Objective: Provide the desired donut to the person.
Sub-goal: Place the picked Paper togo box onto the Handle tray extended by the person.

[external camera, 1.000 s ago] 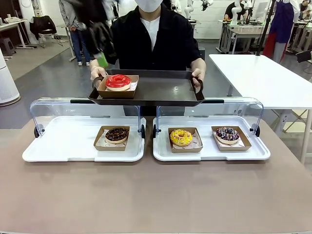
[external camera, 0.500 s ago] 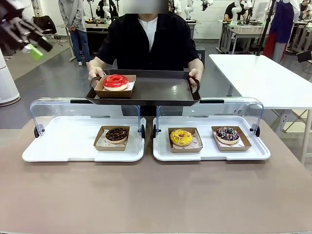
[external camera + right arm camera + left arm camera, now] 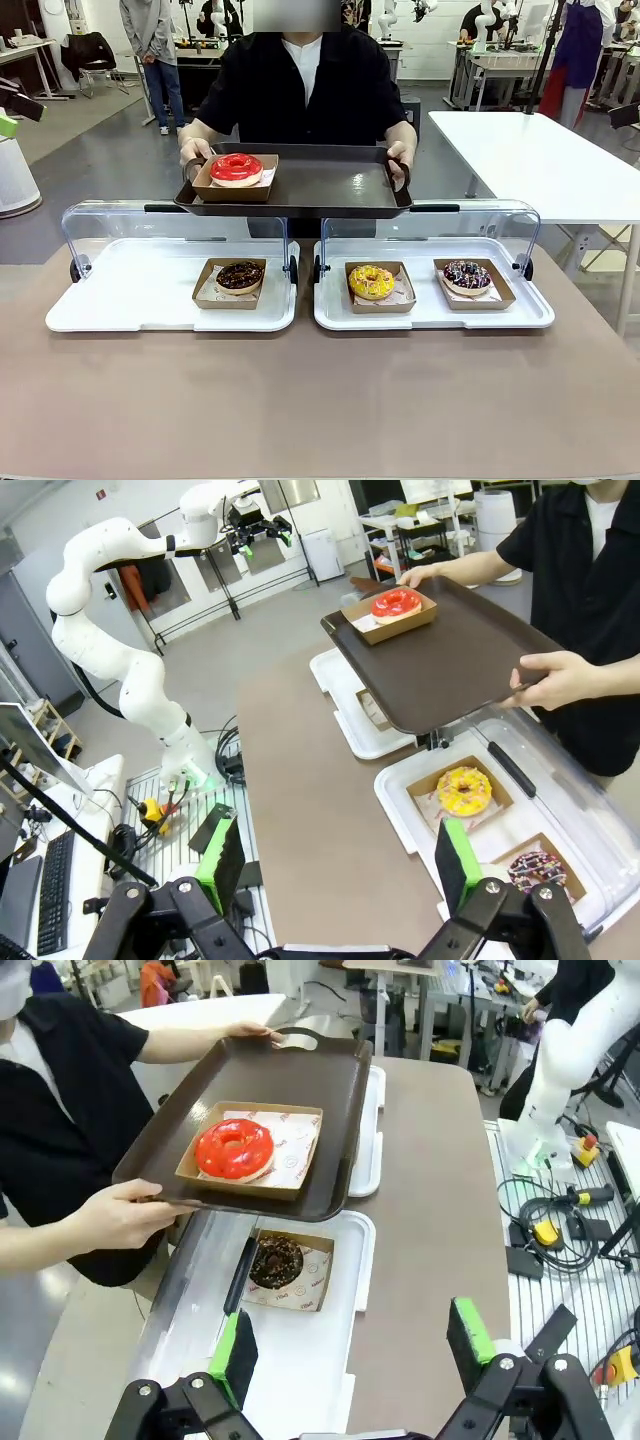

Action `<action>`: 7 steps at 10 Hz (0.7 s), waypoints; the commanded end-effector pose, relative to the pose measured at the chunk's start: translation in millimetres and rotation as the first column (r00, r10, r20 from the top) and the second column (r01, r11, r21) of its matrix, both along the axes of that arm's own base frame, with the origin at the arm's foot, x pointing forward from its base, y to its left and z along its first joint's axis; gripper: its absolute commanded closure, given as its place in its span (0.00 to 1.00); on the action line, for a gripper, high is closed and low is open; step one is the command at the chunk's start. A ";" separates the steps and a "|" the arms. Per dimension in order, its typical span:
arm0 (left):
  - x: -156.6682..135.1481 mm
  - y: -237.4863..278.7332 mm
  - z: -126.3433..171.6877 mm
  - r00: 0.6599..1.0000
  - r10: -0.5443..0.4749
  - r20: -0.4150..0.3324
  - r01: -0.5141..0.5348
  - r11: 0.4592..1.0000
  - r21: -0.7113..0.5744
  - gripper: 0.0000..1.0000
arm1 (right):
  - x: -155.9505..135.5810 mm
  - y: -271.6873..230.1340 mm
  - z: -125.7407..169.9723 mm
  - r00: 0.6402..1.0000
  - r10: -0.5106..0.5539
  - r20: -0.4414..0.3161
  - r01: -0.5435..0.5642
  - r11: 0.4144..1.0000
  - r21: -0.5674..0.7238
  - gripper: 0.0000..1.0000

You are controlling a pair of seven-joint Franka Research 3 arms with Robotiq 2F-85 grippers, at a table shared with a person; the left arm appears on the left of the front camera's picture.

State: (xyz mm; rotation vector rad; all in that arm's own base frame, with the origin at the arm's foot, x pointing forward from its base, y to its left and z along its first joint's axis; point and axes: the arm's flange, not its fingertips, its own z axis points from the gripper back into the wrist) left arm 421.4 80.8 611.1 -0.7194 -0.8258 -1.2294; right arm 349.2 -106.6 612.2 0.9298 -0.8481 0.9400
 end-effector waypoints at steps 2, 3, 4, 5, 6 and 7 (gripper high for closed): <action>18.3 -4.1 -20.1 0.999 -0.033 0.026 0.034 0.998 -0.047 0.00 | 2.2 1.5 0.9 1.000 0.013 0.018 -0.013 1.000 0.019 0.00; 21.3 -5.5 -21.7 0.999 -0.036 0.033 0.037 0.999 -0.040 0.00 | 2.2 1.5 0.9 1.000 0.013 0.018 -0.013 1.000 0.019 0.00; 21.9 -8.1 -23.8 0.998 -0.039 0.057 0.040 0.999 -0.015 0.00 | 2.2 1.5 0.9 1.000 0.013 0.018 -0.013 1.000 0.019 0.00; 22.1 -5.5 -26.7 0.996 -0.049 0.078 0.049 0.999 -0.001 0.00 | 2.2 1.5 0.9 1.000 0.013 0.018 -0.013 1.000 0.019 0.00; 22.1 -5.1 -28.7 0.992 -0.057 0.108 0.056 0.998 0.013 0.00 | 2.2 1.5 0.9 1.000 0.013 0.018 -0.013 1.000 0.019 0.00; 22.8 -10.0 -26.7 0.999 -0.044 0.023 0.045 0.999 -0.017 0.00 | 2.2 1.5 0.9 1.000 0.013 0.018 -0.013 1.000 0.019 0.00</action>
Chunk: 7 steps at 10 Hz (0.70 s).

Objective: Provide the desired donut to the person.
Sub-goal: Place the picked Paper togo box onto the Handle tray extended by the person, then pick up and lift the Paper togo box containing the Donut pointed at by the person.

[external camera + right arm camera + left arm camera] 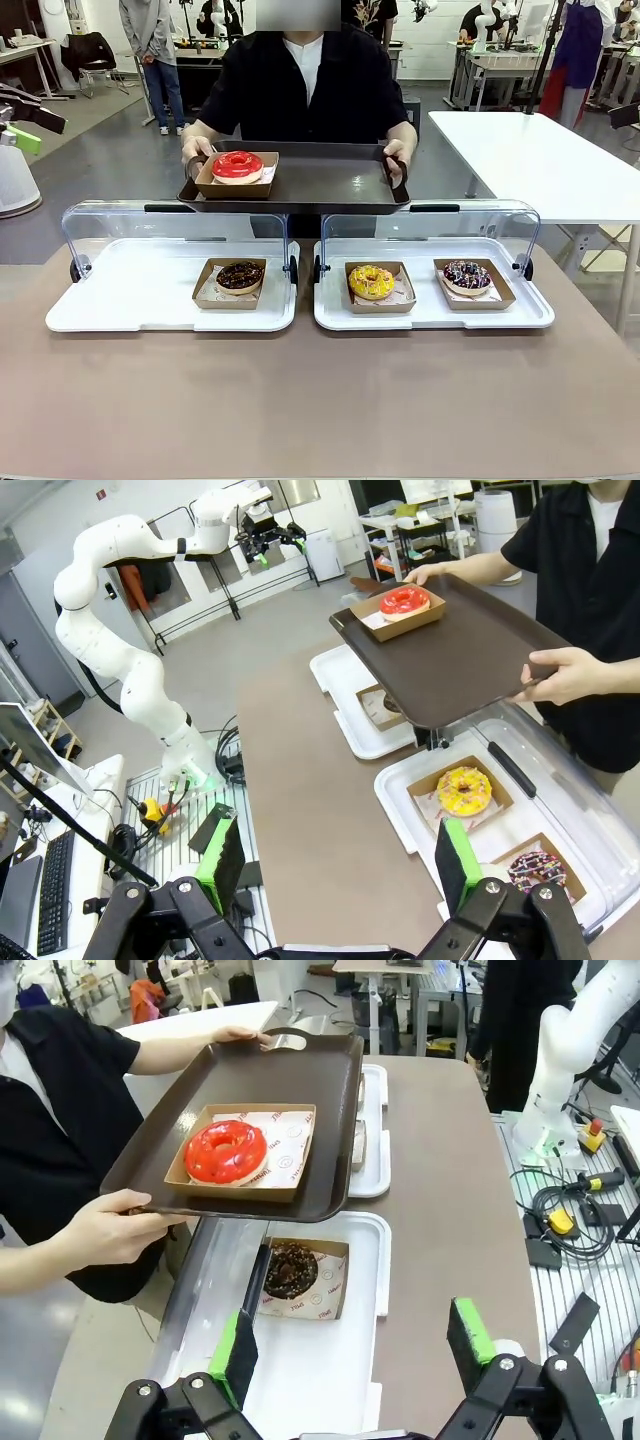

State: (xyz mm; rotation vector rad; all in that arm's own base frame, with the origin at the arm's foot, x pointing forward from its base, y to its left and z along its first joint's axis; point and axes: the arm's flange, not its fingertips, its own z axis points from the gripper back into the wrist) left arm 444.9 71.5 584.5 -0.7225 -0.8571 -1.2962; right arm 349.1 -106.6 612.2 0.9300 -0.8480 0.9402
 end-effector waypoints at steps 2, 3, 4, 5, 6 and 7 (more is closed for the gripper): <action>-0.7 -0.7 0.0 1.000 0.007 -0.028 -0.008 1.000 -0.010 0.00 | 2.2 1.5 0.9 1.000 0.012 0.018 -0.013 1.000 0.019 0.00; -0.7 -0.7 0.0 1.000 0.007 -0.028 -0.008 1.000 -0.010 0.00 | 2.2 1.5 0.9 1.000 0.012 0.018 -0.013 1.000 0.019 0.00; -0.7 -0.7 0.0 1.000 0.007 -0.028 -0.008 1.000 -0.010 0.00 | 2.2 1.5 0.9 1.000 0.012 0.018 -0.013 1.000 0.019 0.00; -0.7 -0.7 0.0 1.000 0.007 -0.028 -0.008 1.000 -0.010 0.00 | 2.2 1.5 0.9 1.000 0.012 0.018 -0.013 1.000 0.019 0.00; -0.7 -0.7 0.0 1.000 0.007 -0.028 -0.008 1.000 -0.010 0.00 | 2.2 1.5 0.9 1.000 0.012 0.018 -0.013 1.000 0.019 0.00; -0.7 -0.7 0.0 1.000 0.007 -0.028 -0.008 1.000 -0.010 0.00 | 2.2 1.5 0.9 1.000 0.012 0.018 -0.013 1.000 0.019 0.00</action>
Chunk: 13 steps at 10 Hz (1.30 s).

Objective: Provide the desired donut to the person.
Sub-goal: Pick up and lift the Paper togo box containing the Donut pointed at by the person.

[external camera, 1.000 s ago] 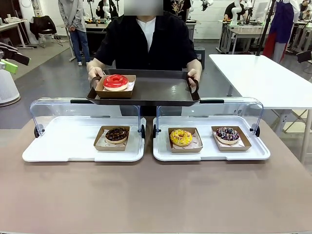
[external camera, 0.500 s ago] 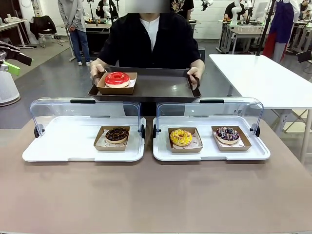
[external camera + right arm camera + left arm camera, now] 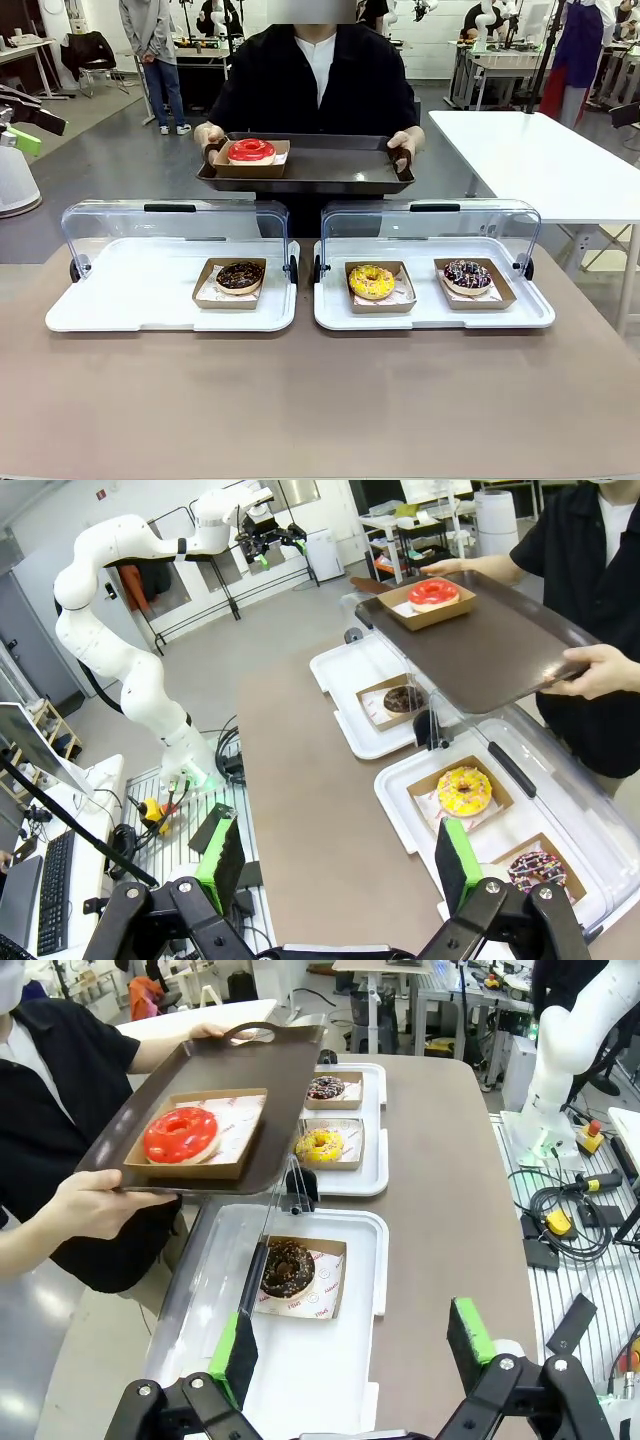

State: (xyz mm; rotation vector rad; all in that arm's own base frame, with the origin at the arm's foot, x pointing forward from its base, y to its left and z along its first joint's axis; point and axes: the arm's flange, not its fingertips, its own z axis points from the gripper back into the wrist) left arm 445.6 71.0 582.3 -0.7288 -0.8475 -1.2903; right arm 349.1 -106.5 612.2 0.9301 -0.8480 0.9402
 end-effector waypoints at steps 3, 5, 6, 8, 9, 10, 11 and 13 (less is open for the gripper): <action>-1.3 -0.2 2.1 1.000 0.007 -0.016 -0.007 1.000 -0.010 0.00 | 2.2 1.5 0.9 1.000 0.012 0.018 -0.013 1.000 0.019 0.00; -1.3 -0.2 2.1 1.000 0.007 -0.016 -0.007 1.000 -0.010 0.00 | 2.2 1.5 0.9 1.000 0.012 0.018 -0.013 1.000 0.019 0.00; -1.3 -0.2 2.1 1.000 0.007 -0.016 -0.007 1.000 -0.010 0.00 | 2.2 1.5 0.9 1.000 0.012 0.018 -0.013 1.000 0.019 0.00; -1.3 -0.2 2.1 1.000 0.007 -0.016 -0.007 1.000 -0.010 0.00 | 2.2 1.5 0.9 1.000 0.012 0.018 -0.013 1.000 0.019 0.00; -1.3 -0.2 2.1 1.000 0.007 -0.016 -0.007 1.000 -0.010 0.00 | 2.2 1.5 0.9 1.000 0.012 0.018 -0.013 1.000 0.019 0.00; -1.3 -0.2 2.1 1.000 0.007 -0.016 -0.007 1.000 -0.010 0.00 | 2.2 1.5 0.9 1.000 0.012 0.018 -0.013 1.000 0.019 0.00; -1.3 -0.2 2.1 1.000 0.007 -0.016 -0.007 1.000 -0.010 0.00 | 2.2 1.5 0.9 1.000 0.012 0.018 -0.013 1.000 0.019 0.00; -1.3 -0.2 2.1 1.000 0.007 -0.016 -0.007 1.000 -0.010 0.00 | 2.2 1.5 0.9 1.000 0.012 0.018 -0.013 1.000 0.019 0.00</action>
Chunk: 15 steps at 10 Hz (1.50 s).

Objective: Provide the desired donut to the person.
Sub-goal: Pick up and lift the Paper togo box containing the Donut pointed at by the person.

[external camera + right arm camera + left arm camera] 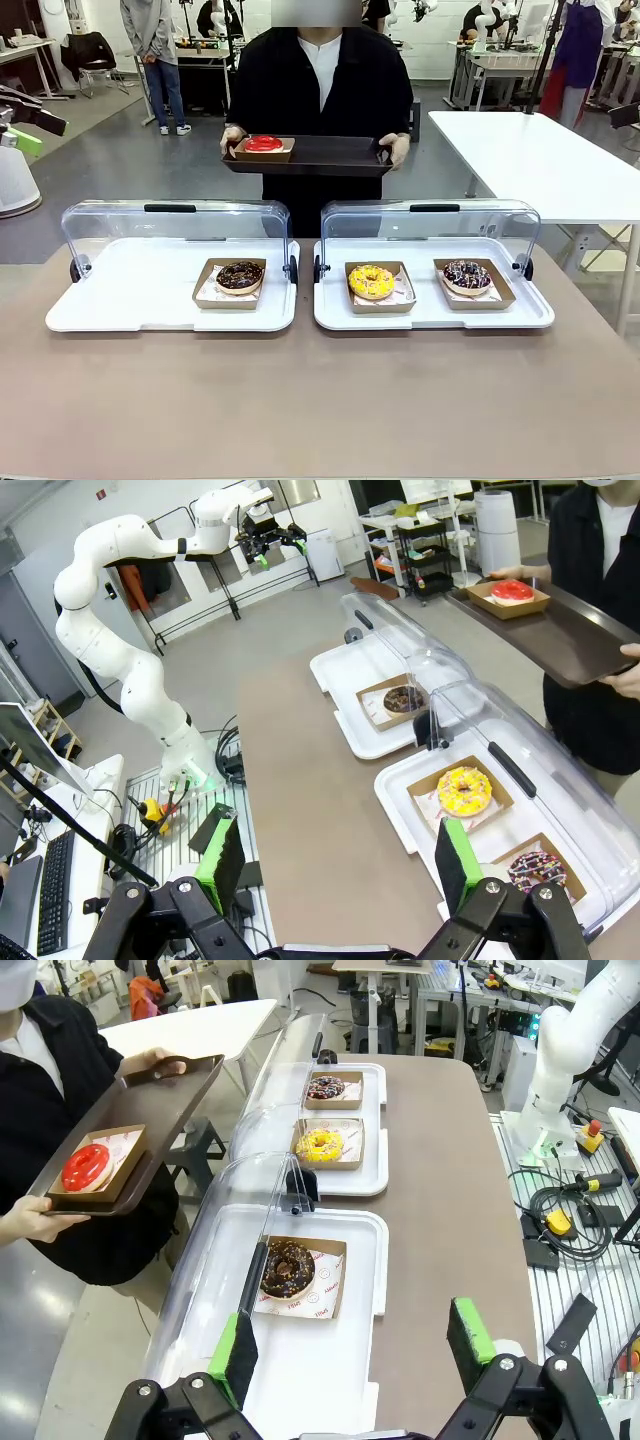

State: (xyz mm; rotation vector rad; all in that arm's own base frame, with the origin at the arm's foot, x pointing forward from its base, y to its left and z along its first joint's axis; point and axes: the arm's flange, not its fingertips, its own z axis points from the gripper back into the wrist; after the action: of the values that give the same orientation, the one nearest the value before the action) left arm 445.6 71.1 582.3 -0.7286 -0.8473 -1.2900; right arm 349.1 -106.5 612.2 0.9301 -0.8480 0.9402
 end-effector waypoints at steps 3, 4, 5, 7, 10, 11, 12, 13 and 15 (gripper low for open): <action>-1.3 -0.3 2.1 1.000 0.006 -0.016 -0.007 1.000 -0.010 0.00 | 2.2 1.5 0.9 1.000 0.012 0.018 -0.013 1.000 0.019 0.00; -1.3 -0.3 2.1 1.000 0.006 -0.016 -0.007 1.000 -0.010 0.00 | 2.2 1.5 0.9 1.000 0.012 0.018 -0.013 1.000 0.019 0.00; -1.3 -0.3 2.1 1.000 0.006 -0.016 -0.007 1.000 -0.010 0.00 | 2.2 1.5 0.9 1.000 0.012 0.018 -0.013 1.000 0.019 0.00; -1.3 -0.3 2.1 1.000 0.006 -0.016 -0.007 1.000 -0.010 0.00 | 2.2 1.5 0.9 1.000 0.012 0.018 -0.013 1.000 0.019 0.00; -1.3 -0.3 2.1 1.000 0.006 -0.016 -0.007 1.000 -0.010 0.00 | 2.2 1.5 0.9 1.000 0.012 0.018 -0.013 1.000 0.019 0.00; -1.3 -0.3 2.1 1.000 0.006 -0.016 -0.007 1.000 -0.010 0.00 | 2.2 1.5 0.9 1.000 0.012 0.018 -0.013 1.000 0.019 0.00; -1.3 -0.3 2.1 1.000 0.006 -0.016 -0.007 1.000 -0.010 0.00 | 2.2 1.5 0.9 1.000 0.012 0.018 -0.013 1.000 0.019 0.00; -1.3 -0.3 2.1 1.000 0.006 -0.016 -0.007 1.000 -0.010 0.00 | 2.2 1.5 0.9 1.000 0.012 0.018 -0.013 1.000 0.019 0.00; -1.3 -0.3 2.1 1.000 0.006 -0.016 -0.007 1.000 -0.010 0.00 | 4.9 21.0 2.6 0.999 0.035 -0.029 -0.037 0.995 -0.087 0.00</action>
State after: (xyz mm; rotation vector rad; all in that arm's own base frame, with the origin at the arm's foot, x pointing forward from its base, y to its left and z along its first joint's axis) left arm 445.6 71.0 582.3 -0.7288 -0.8471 -1.2901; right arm 350.2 -100.6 611.5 0.9214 -0.8260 0.9543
